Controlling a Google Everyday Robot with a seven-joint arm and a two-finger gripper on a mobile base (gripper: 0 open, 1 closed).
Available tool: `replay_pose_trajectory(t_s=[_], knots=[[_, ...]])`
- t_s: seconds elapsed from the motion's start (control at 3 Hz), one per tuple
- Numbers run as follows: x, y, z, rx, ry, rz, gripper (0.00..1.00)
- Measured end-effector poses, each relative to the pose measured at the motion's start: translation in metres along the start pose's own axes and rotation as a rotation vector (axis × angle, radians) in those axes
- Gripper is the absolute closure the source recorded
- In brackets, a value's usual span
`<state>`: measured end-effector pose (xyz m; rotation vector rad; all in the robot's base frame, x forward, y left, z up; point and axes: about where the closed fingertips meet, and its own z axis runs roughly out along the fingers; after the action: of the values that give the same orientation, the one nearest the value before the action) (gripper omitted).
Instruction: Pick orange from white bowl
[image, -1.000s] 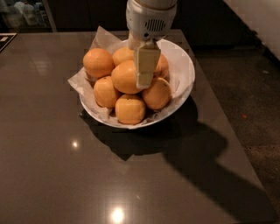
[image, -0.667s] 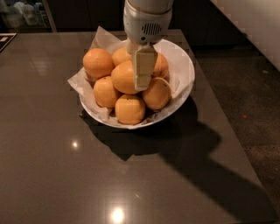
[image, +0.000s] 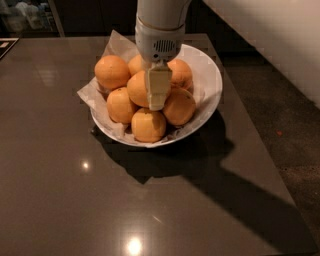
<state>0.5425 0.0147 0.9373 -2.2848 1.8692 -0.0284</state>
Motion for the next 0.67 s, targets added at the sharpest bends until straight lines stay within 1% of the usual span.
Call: replay_pose_trajectory(t_s=[0.33,0.67], knots=[[0.0022,-0.0006,0.0224,-0.048,0.004,0.008,0.26],[0.0077,0.0014,0.0309,-0.054,-0.011,0.029,0.44]])
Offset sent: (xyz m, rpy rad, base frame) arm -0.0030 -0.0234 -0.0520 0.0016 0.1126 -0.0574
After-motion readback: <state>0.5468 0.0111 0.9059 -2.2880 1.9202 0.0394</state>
